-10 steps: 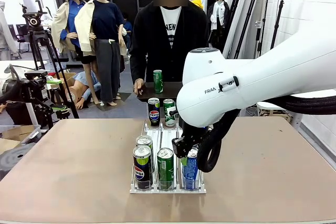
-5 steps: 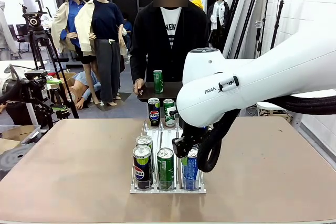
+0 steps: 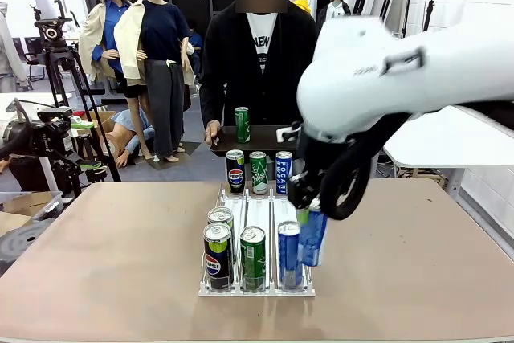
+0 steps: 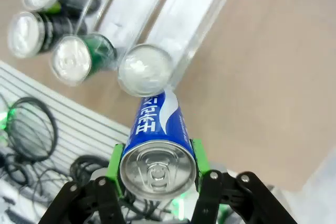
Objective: Retrieve and hand over the desired beverage to the person.
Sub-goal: Pick up another can of the same type that the person held from the Automatic Can Dispenser.
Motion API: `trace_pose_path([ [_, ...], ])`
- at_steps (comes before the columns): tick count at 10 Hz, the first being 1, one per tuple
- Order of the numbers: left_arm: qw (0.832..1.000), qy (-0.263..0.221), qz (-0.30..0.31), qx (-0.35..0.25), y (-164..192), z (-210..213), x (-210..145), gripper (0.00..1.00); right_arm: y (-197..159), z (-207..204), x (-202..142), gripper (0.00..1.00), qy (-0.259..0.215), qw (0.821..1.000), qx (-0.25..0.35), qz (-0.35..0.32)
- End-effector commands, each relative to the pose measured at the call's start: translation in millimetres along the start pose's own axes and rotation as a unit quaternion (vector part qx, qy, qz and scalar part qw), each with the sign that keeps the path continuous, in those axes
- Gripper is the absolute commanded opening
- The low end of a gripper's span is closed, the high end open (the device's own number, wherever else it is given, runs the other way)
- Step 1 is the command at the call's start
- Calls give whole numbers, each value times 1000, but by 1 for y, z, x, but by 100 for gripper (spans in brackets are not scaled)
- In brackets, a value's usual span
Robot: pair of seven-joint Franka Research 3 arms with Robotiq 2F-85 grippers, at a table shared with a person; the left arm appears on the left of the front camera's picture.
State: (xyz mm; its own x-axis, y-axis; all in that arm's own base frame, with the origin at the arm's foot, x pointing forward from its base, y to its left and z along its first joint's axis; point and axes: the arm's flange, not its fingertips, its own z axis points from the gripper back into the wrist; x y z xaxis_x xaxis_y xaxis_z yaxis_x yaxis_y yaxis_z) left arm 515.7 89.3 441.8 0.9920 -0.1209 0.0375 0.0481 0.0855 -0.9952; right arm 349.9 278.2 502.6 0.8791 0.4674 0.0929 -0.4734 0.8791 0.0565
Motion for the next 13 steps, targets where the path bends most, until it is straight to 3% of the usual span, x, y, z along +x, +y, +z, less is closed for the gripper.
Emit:
trace_pose_path([
  [1, 1000, -2, -1, 6, -1, 1, 0, 100, -29, 31, -15, 0, -15, 999, -30, 6],
  [4, 1000, -2, -1, 6, -1, 1, 0, 100, -61, 81, -33, 0, -12, 996, -82, 7],
  [9, 1000, -2, -1, 6, -1, 1, 0, 100, -128, 124, -75, 0, -44, 994, -95, -15],
  [13, 1000, -2, -1, 6, -1, 1, 0, 100, -133, 164, -112, 0, -77, 990, -112, -32],
])
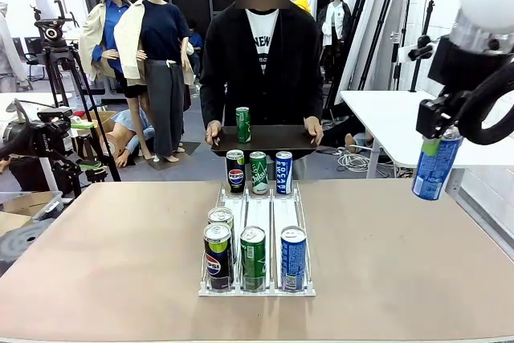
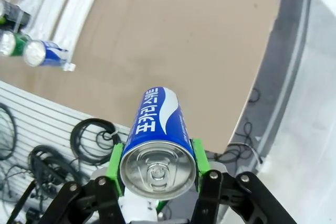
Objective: Retrieve and hand over the desired beverage to the person.
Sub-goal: Pick up another can of the same type that the person held from the Automatic Can Dispenser, then place the picked can on the Handle tray extended by the person.
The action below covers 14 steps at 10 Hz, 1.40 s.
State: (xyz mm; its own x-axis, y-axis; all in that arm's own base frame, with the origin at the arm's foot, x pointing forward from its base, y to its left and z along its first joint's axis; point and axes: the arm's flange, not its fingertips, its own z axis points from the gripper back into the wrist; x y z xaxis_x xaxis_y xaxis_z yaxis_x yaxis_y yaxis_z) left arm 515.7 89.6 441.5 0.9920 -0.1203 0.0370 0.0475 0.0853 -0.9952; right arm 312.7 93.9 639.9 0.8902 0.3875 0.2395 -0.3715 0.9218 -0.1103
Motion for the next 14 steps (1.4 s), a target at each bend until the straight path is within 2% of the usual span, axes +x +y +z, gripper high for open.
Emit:
trace_pose_path([
  [1, 1000, -2, -1, 6, -1, 0, 0, 100, -2, 17, -6, 0, -11, 1000, -26, 8],
  [4, 1000, -2, -1, 6, -1, 0, 0, 100, -22, 7, 6, 0, -16, 1000, -3, 24],
  [5, 1000, -2, -1, 6, -1, 0, 0, 100, -2, 16, -7, 0, -17, 1000, -4, 3],
  [14, 1000, -2, -1, 6, -1, 0, 0, 100, -2, 16, -7, 0, -17, 1000, -4, 3],
])
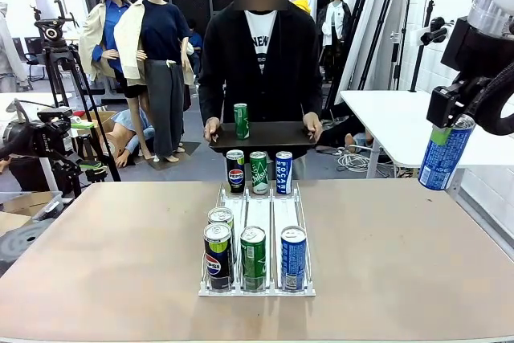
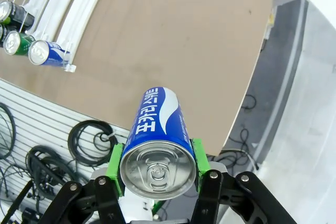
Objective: Retrieve and hand over the desired beverage to the person.
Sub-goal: Place the picked can on the Handle tray extended by the person.
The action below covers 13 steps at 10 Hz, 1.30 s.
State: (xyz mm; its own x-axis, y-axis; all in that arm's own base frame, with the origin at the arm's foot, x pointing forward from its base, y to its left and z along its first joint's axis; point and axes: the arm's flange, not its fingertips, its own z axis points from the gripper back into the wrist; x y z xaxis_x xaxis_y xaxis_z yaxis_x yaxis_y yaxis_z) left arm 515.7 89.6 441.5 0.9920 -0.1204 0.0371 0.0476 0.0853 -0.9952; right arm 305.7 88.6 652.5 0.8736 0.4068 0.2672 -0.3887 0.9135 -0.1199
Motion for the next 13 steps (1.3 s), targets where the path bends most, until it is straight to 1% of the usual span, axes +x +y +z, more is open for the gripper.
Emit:
trace_pose_path([
  [1, 1000, -2, -1, 6, -1, 0, 0, 100, 2, 2, -1, 0, -1, 1000, -2, -8],
  [13, 1000, -2, -1, 6, -1, 0, 0, 100, 2, 2, -1, 0, -1, 1000, -2, -8],
])
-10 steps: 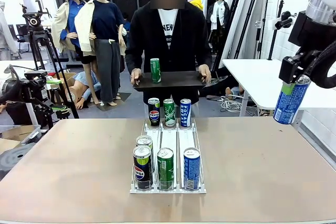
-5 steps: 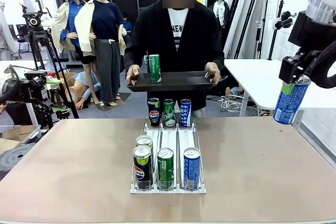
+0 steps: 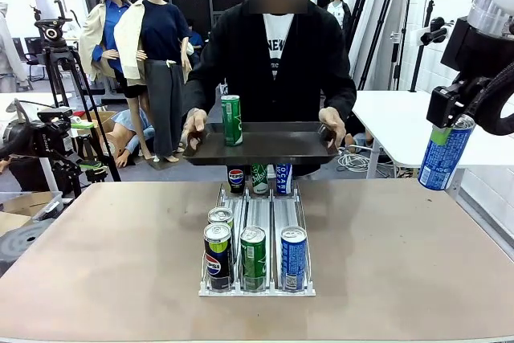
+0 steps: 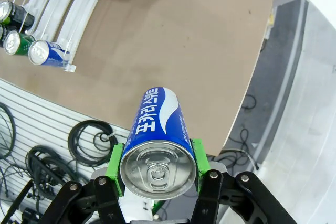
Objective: Retrieve and hand over the desired beverage to the person.
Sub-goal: Place the picked can on the Handle tray extended by the person.
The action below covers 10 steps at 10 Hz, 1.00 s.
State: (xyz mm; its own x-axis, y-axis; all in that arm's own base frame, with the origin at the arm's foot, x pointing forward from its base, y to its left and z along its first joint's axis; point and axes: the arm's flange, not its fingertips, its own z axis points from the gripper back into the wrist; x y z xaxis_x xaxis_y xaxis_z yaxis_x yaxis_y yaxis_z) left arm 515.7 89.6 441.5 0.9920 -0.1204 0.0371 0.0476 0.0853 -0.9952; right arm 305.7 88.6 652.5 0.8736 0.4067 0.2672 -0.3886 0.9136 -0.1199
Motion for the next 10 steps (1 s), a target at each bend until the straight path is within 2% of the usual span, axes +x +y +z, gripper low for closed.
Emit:
trace_pose_path([
  [1, 1000, -2, -1, 6, -1, 0, 0, 100, 2, 2, -1, 0, -1, 1000, -2, -8],
  [8, 1000, -2, -1, 6, -1, 0, 0, 100, 0, 0, 0, 0, 0, 1000, 0, 0],
  [10, 1000, -2, -1, 6, -1, 0, 0, 100, 0, 14, 14, 0, -21, 1000, 4, 4],
])
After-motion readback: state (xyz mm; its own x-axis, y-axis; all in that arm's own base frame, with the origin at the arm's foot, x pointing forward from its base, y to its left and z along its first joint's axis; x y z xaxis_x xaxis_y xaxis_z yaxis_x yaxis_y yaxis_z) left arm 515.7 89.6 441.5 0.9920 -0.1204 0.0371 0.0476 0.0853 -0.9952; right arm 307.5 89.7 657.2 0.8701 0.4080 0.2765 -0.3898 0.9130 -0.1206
